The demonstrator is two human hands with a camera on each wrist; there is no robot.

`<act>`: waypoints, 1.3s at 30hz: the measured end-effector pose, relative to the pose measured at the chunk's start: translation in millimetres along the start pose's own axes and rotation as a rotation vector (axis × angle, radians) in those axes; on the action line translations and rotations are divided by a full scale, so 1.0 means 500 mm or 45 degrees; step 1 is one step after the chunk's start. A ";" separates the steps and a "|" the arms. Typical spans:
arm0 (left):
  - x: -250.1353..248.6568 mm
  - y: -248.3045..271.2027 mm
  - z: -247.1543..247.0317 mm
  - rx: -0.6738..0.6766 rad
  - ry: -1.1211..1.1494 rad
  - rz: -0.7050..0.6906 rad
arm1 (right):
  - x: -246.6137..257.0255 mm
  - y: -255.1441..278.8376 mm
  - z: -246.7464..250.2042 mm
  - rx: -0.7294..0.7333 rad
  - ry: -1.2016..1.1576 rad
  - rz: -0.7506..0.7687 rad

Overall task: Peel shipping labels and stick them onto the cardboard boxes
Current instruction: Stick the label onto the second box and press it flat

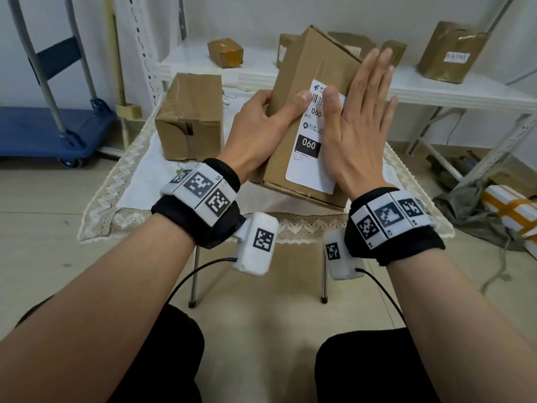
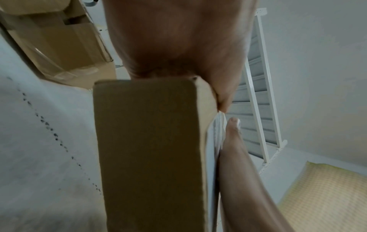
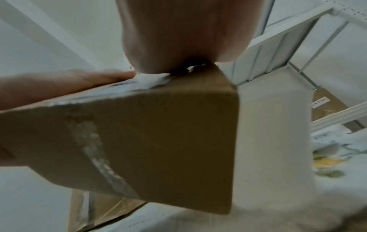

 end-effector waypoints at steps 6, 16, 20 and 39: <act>-0.007 0.003 0.005 0.001 -0.057 -0.006 | 0.038 0.014 -0.014 0.015 -0.005 0.084; -0.008 0.015 -0.008 0.083 -0.099 -0.022 | -0.030 -0.014 0.014 -0.088 0.016 -0.079; 0.005 0.007 0.003 -0.003 -0.081 0.016 | -0.043 -0.013 0.018 -0.102 -0.016 -0.153; 0.080 -0.029 0.056 -0.121 0.203 0.330 | 0.105 0.084 -0.129 0.481 -0.040 0.202</act>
Point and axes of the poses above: each hand's wrist, its own y-axis away from the middle knuckle, its own z-axis out of the back of the hand, x = y × z, the point moved 9 cm from there along -y, towards the middle knuckle, and after that the axes turned 7 degrees about -y, right-handed, at the moved point
